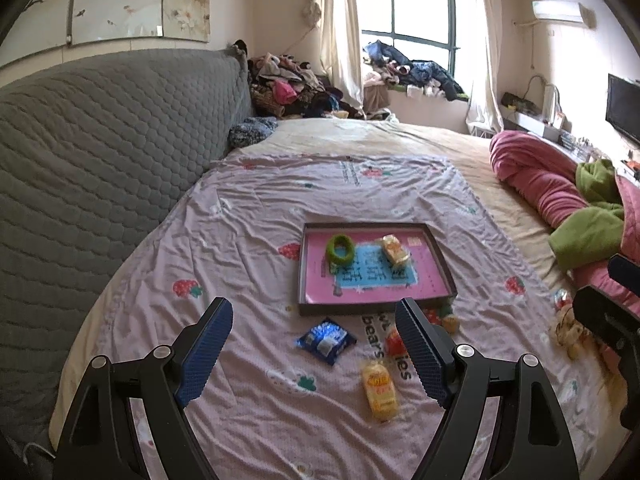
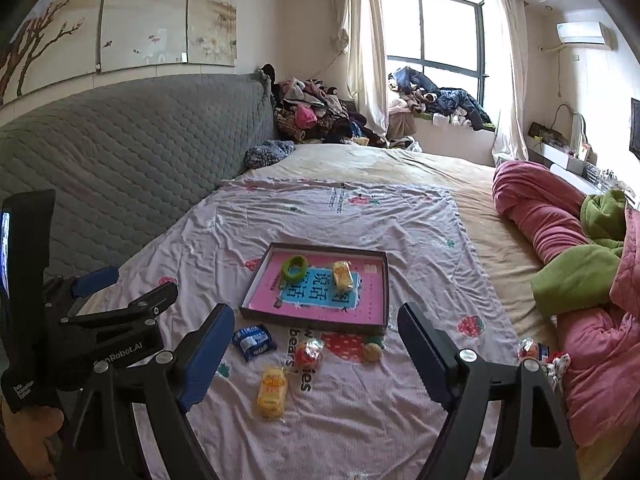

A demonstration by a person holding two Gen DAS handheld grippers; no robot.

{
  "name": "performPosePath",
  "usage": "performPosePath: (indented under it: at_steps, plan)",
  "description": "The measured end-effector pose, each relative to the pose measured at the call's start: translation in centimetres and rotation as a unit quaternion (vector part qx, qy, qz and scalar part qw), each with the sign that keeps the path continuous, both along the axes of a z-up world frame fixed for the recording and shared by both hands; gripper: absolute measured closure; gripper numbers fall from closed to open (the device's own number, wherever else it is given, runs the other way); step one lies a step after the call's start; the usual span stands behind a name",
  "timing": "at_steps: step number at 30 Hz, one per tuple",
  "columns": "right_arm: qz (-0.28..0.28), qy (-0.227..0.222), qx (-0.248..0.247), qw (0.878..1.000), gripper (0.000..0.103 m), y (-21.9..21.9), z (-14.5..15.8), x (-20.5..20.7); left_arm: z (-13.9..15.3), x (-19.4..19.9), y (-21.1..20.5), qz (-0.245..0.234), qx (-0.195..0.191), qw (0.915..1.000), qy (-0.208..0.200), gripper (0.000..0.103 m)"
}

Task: Organize objects

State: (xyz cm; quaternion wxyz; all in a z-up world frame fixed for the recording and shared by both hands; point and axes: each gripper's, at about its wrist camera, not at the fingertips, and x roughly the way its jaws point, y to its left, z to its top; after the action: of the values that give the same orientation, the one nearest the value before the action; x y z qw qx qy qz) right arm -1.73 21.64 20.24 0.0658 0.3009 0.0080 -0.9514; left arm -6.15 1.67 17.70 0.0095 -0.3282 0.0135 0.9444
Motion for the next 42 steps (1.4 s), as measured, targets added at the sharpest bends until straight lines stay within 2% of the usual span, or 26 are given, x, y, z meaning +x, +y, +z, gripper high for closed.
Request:
performPosePath:
  at_steps: [17,26,32,42]
  plan:
    - [-0.011,-0.032,0.000,0.999,0.020,2.0,-3.5,0.9,-5.8,1.6,2.3,-0.013,-0.009,0.9991,-0.040,0.018]
    - [-0.007,-0.065,0.011,0.998,0.020,3.5,-7.4,-0.4,-9.8,1.0,3.7,-0.016,-0.012,0.9979,-0.062,0.018]
    - [-0.006,-0.081,0.034,0.996,0.020,4.2,-10.4,-1.5,-12.4,0.7,4.8,-0.014,-0.007,0.9972,-0.074,0.018]
    - [-0.006,-0.102,0.033,0.994,0.020,5.3,-13.4,-2.5,-14.4,0.5,6.0,-0.018,-0.004,0.9962,-0.086,0.018]
